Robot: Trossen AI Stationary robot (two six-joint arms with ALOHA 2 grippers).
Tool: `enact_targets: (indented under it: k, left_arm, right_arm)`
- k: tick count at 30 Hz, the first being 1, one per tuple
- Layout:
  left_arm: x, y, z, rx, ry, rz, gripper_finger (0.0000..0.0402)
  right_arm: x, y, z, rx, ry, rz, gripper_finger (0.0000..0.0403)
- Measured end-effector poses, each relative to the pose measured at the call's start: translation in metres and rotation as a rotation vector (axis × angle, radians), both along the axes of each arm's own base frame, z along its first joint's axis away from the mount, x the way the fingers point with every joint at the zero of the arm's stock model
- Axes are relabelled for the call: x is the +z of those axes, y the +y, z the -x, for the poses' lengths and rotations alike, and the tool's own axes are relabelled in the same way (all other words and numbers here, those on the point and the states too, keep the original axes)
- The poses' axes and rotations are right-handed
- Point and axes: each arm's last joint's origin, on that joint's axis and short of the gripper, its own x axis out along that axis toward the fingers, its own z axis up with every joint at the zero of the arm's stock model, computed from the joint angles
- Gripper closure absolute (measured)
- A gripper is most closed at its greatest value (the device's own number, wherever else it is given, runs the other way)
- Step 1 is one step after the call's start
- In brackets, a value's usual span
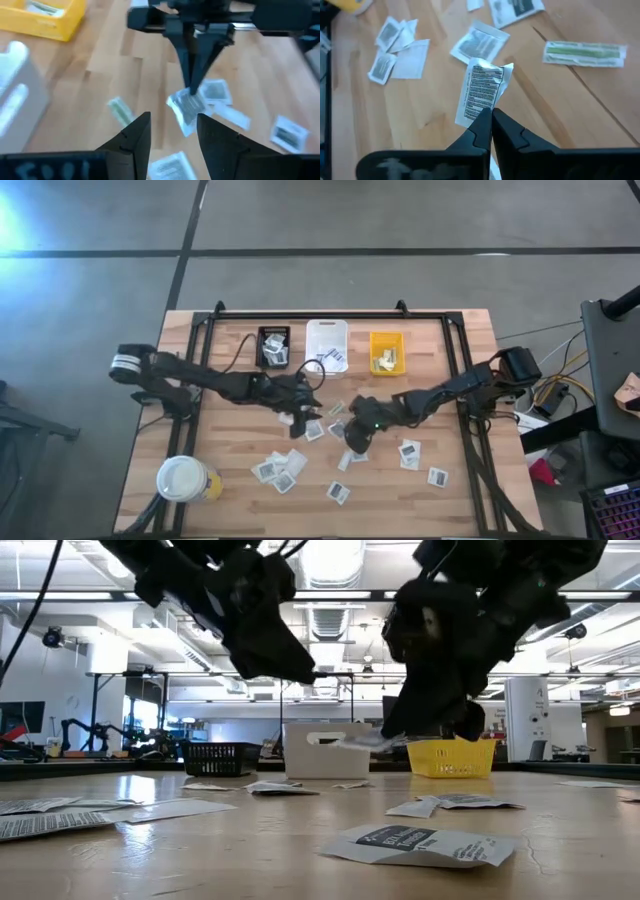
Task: Pick & Place First Aid Supplies
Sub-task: Put the towelette pack into the black basket
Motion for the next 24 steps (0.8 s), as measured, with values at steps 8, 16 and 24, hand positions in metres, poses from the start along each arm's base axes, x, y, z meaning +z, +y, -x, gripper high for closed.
enact_targets:
  k: [8,16,24]
  left_arm:
    - [-0.011,-0.008,0.013,-0.105,-0.160,0.189,0.0250]
    - [-0.018,-0.008,0.022,-0.104,-0.272,0.320,0.0250]
    - [-0.019,-0.010,0.022,-0.096,-0.262,0.355,0.0250]
  right_arm:
    - [0.010,0.018,0.003,0.093,-0.079,0.131,0.0394]
    - [0.016,0.029,0.001,0.170,-0.175,0.263,0.0394]
    - [0.027,0.038,-0.002,0.214,-0.251,0.507,0.0394]
